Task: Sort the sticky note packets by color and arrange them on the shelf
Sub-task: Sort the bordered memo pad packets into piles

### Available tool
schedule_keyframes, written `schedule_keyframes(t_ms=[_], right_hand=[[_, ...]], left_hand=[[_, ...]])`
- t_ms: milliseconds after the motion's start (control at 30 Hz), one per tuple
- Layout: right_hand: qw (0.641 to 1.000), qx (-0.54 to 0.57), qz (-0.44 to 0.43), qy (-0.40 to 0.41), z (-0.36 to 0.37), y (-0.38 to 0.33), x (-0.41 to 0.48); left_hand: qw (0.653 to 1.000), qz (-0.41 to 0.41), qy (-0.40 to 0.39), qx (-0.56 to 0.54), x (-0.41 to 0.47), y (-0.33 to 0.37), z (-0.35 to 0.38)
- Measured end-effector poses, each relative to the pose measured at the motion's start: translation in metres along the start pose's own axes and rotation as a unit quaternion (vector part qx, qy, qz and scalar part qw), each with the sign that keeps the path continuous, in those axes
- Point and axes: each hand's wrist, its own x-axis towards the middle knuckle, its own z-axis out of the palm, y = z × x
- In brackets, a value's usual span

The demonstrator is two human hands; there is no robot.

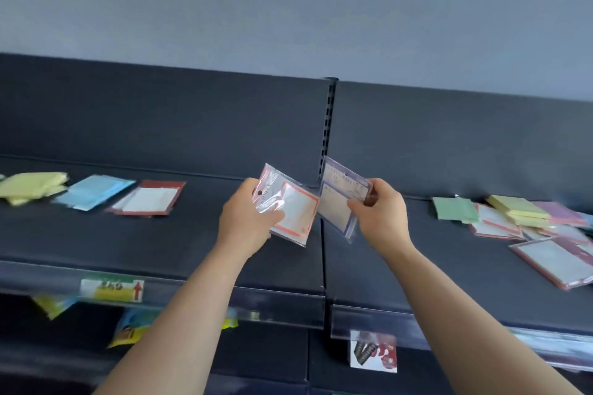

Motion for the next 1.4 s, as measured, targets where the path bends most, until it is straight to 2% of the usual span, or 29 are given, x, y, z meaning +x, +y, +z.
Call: schedule_keyframes(t_ms=[267,500,667,833,967,1100,1267,1400], right_hand=[[0.998,0.029,0.005,-0.053,0.094,-0.045,-0.007],[0.996,0.054,0.037,-0.061,0.161,-0.073,-0.016],[0.995,0.055,0.067,-0.041,0.187,-0.076,-0.022],[0.994,0.045,0.095,-0.005,0.184,-0.067,-0.021],[0.996,0.010,0.093,0.005,0.172,-0.057,-0.008],[0.995,-0.017,0.103,0.001,0.156,-0.042,0.012],[0.988,-0.051,0.129,-0.061,0.139,-0.023,0.039],[0.977,-0.090,0.160,-0.105,0.131,-0.007,0.053]], left_hand=[[0.998,0.005,0.039,0.039,0.022,-0.042,-0.099],[0.999,-0.018,0.017,0.023,0.038,-0.082,-0.173],[0.999,-0.020,-0.017,0.046,0.055,-0.094,-0.199],[0.999,-0.046,-0.018,0.023,0.070,-0.095,-0.193],[0.998,-0.023,-0.053,0.006,0.086,-0.088,-0.174],[0.997,0.007,-0.074,0.037,0.103,-0.073,-0.151],[0.990,-0.038,-0.080,0.111,0.124,-0.065,-0.111],[0.970,-0.058,-0.152,0.183,0.139,-0.064,-0.090]])
